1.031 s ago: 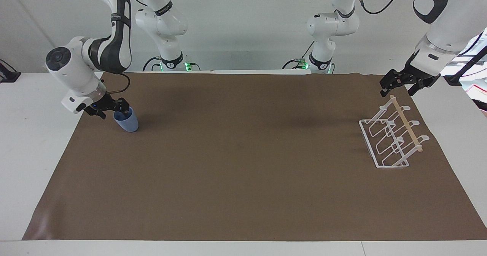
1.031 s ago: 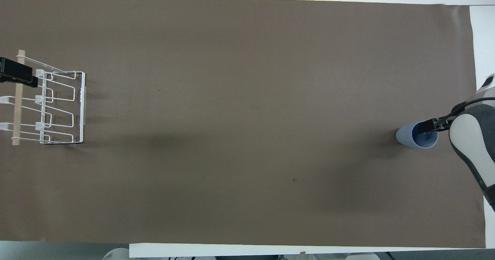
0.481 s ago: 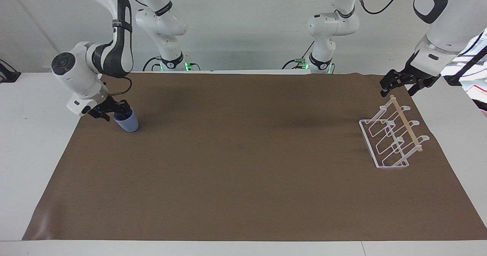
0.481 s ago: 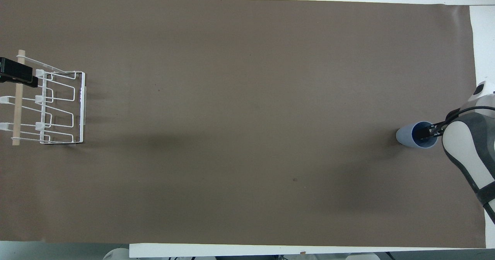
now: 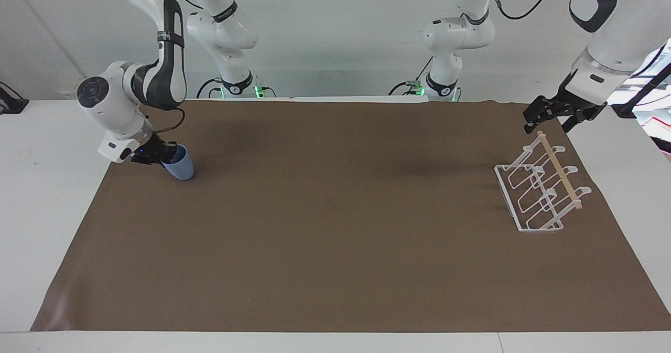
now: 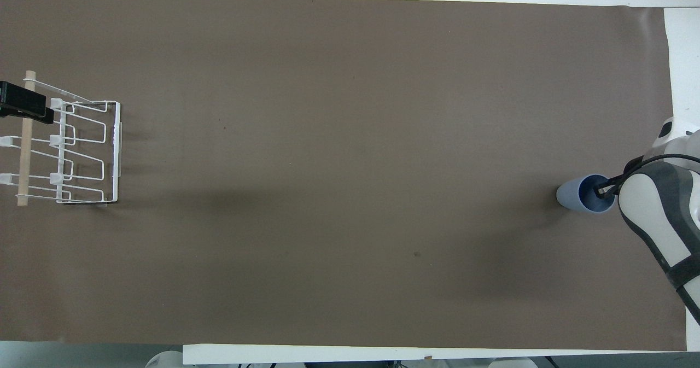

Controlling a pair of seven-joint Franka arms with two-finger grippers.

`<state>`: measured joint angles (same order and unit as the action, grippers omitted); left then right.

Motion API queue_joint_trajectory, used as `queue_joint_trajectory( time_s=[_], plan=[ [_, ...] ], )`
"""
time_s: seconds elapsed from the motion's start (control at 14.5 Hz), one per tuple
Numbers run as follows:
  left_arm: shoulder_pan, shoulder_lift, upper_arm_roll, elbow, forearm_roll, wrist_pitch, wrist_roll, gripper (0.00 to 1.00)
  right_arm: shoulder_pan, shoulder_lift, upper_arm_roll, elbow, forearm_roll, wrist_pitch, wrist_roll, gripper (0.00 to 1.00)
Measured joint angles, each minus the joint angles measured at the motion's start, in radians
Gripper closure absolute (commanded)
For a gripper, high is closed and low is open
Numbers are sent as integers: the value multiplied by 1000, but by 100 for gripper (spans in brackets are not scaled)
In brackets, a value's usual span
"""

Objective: Hang cup on cup holder
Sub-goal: 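Reach the right gripper into the blue cup and grip its rim, then lift the blue cup with the right gripper and tip it sideways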

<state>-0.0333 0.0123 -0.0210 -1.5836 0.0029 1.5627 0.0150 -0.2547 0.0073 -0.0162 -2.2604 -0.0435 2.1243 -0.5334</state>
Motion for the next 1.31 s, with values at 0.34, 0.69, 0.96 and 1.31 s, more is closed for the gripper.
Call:
queue_joint_trajectory(
  time_s=[0.34,0.69,0.96,1.31],
  plan=[
    [0,0,0,0,0,0,0,0,8,-2,10,108,141,-175,-18,100],
    [-16,0,-11,0,-3,-10,0,0,70,-12,25,172,524,-313,-20,100],
    [-36,-2,-15,-1,-3,-49,-17,0,212,-12,29,180,827,-314,57,98],
    [-99,-6,-23,-2,-139,-87,-487,0,390,-12,33,187,1058,-292,300,98]
  ],
)
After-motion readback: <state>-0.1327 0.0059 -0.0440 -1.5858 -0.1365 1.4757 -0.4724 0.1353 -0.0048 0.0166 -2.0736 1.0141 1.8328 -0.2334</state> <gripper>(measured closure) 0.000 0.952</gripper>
